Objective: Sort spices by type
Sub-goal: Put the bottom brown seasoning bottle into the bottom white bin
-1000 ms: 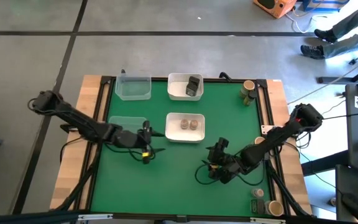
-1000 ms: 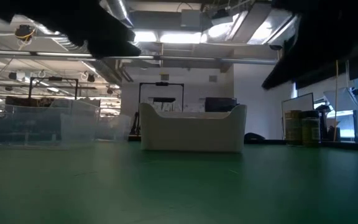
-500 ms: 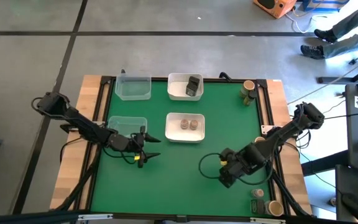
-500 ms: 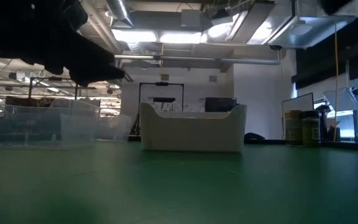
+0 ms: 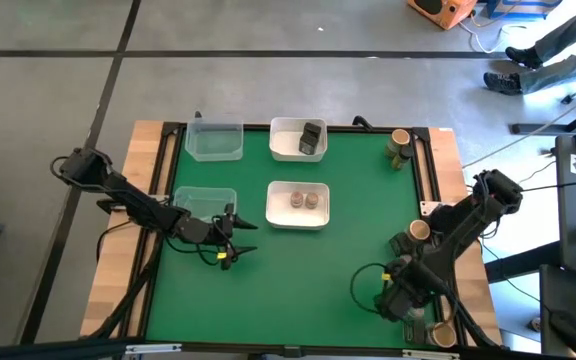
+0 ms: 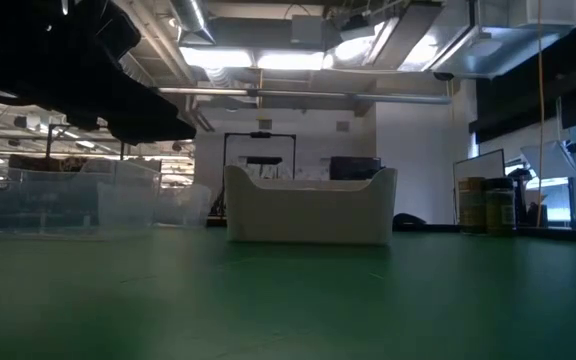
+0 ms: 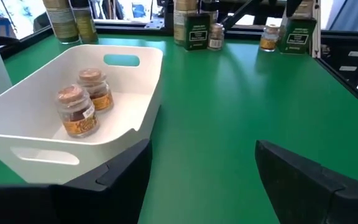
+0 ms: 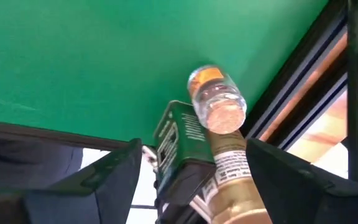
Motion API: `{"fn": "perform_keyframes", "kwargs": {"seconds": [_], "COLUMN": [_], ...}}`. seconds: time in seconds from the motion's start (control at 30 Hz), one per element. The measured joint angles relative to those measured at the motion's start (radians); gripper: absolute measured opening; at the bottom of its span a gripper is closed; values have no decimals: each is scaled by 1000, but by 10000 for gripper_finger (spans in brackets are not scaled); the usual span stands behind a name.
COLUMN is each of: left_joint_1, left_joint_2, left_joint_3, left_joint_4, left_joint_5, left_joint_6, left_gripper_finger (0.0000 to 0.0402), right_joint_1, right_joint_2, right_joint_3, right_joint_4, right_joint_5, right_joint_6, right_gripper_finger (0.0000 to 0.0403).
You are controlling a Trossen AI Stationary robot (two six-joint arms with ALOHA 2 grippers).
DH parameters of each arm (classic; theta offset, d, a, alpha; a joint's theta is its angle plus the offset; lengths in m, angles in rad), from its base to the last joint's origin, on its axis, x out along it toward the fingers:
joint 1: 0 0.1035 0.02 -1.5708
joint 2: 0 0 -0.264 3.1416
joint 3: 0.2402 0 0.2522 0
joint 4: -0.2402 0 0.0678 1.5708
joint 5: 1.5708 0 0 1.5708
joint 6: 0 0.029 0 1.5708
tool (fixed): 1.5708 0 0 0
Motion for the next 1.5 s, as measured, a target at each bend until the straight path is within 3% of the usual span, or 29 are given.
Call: {"fn": "perform_keyframes", "kwargs": {"seconds": [0.3,0.57,0.73,1.5], "left_joint_1": [0,1,1,1], "left_joint_2": [0,0,0,0], "left_joint_3": [0,0,0,0], "left_joint_4": [2,2,2,0], "left_joint_5": [0,1,1,1], "left_joint_6": [-1,0,4,9], "left_gripper_finger": [269,269,269,269], "right_joint_1": [76,74,74,74], "right_joint_2": [0,0,0,0], "right_joint_3": [-92,-178,-225,-228], "right_joint_4": [53,165,216,245], "right_joint_5": [11,11,-59,-28], "right_joint_6": [118,131,136,127], "right_gripper_finger": [287,287,287,287]}}
